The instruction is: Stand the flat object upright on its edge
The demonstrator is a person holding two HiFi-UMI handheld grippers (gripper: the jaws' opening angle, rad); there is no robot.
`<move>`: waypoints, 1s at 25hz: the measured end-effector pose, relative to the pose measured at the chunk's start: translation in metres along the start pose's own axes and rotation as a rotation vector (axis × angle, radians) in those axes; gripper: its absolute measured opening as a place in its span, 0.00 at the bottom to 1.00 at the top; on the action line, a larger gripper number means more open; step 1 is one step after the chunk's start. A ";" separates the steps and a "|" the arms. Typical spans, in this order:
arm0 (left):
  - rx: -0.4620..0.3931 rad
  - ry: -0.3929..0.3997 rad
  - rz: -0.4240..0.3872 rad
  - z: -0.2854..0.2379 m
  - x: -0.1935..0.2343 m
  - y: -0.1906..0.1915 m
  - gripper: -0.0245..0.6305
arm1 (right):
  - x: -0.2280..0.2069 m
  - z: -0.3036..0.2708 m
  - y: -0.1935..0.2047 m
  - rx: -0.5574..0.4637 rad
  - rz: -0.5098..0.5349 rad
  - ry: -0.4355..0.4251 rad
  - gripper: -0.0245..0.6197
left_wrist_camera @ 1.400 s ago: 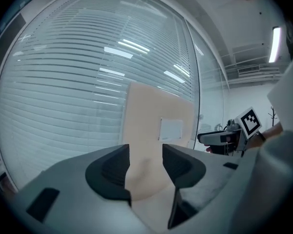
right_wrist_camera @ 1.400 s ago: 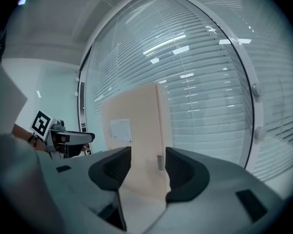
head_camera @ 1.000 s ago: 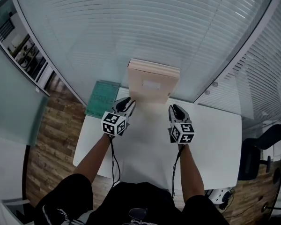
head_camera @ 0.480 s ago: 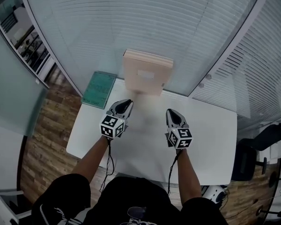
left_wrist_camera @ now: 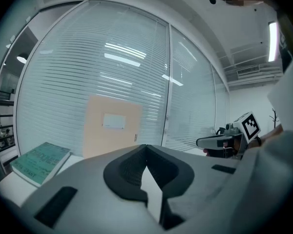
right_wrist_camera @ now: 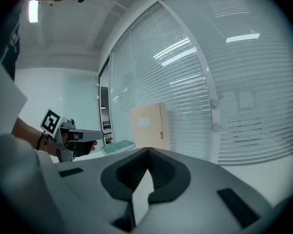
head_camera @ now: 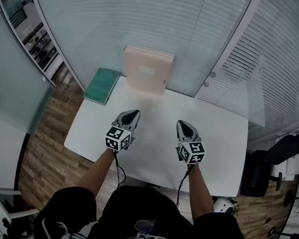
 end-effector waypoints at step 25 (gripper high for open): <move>-0.036 -0.010 -0.003 0.041 -0.102 0.022 0.07 | -0.019 0.103 0.036 -0.028 0.018 0.013 0.07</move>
Point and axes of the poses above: the fingertips, and each gripper's own axes: z backward along the fingers, x to its left, y out of its underside, the point moved 8 cm from there along z, backward along the fingers, and after that the axes turned 11 degrees about x, right-handed, at the moved point
